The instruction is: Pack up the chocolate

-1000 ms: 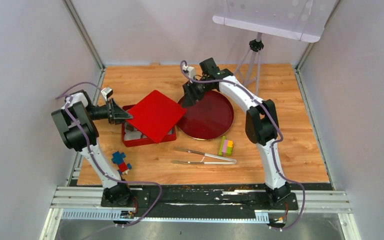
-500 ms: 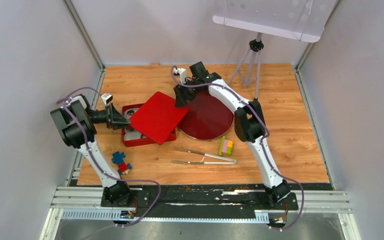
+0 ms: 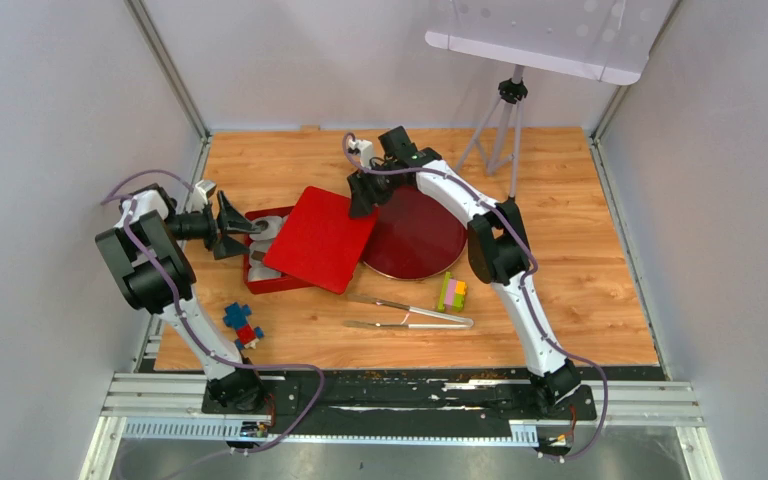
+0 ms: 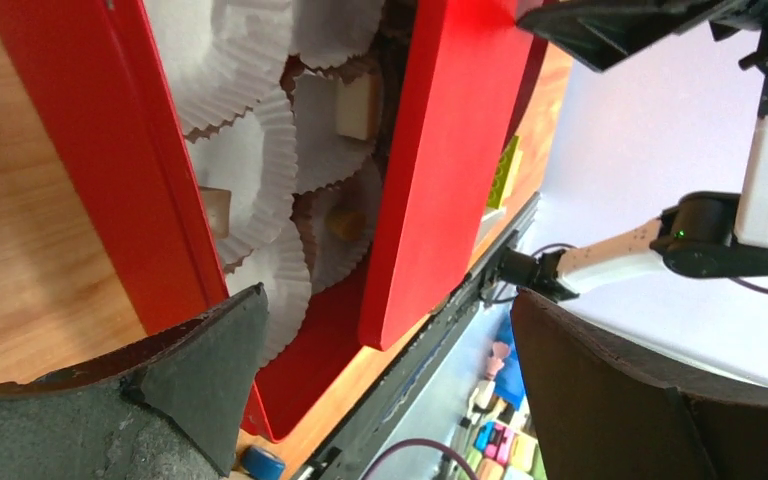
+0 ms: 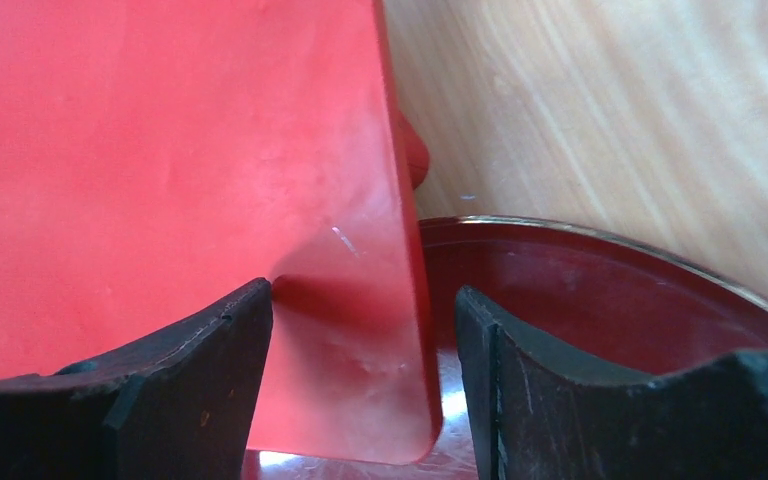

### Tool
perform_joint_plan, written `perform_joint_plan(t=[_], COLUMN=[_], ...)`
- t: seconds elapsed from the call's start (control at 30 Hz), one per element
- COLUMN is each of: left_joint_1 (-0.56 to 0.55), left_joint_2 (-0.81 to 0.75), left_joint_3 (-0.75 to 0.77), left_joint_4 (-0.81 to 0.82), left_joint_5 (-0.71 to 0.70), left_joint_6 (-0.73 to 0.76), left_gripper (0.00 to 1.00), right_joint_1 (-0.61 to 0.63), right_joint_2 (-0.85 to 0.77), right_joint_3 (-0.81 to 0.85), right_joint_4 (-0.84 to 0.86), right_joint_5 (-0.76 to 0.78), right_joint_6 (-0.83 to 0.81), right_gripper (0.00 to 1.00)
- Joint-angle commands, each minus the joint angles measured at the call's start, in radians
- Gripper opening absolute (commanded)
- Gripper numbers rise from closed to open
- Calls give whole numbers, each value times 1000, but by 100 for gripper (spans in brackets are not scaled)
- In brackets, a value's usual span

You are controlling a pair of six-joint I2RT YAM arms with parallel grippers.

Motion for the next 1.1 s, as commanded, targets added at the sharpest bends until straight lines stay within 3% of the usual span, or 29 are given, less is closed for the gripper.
perform_joint_plan(t=[0.0, 0.27, 0.43, 0.5, 0.6, 0.73, 0.83, 1.07], left_joint_1=[12, 10, 10, 8, 10, 8, -48, -136], left_joint_2=[-76, -445, -786, -752, -666, -690, -688, -766], left_joint_3=[2, -234, -420, -417, -432, -483, -414, -440], left_joint_4=[162, 411, 619, 568, 493, 573, 377, 203], left_joint_5=[-110, -402, -428, -466, -467, -425, -576, -628], left_joint_6=[-89, -238, -405, -524, -507, -560, -505, -512], left_gripper=[100, 100, 100, 100, 100, 88, 76, 75], right_joint_1=[14, 19, 23, 23, 33, 46, 52, 51], right_joint_2=[-75, -94, -135, -151, -171, -201, -226, -204], right_joint_3=[-48, -59, -105, -122, -135, -169, -212, -220], right_joint_4=[19, 16, 8, 10, 8, 2, 0, -10], right_joint_5=[-68, -31, -13, -8, 15, 36, 34, 39], right_joint_6=[63, 99, 109, 119, 139, 157, 169, 169], right_gripper=[66, 64, 64, 64, 63, 63, 63, 62])
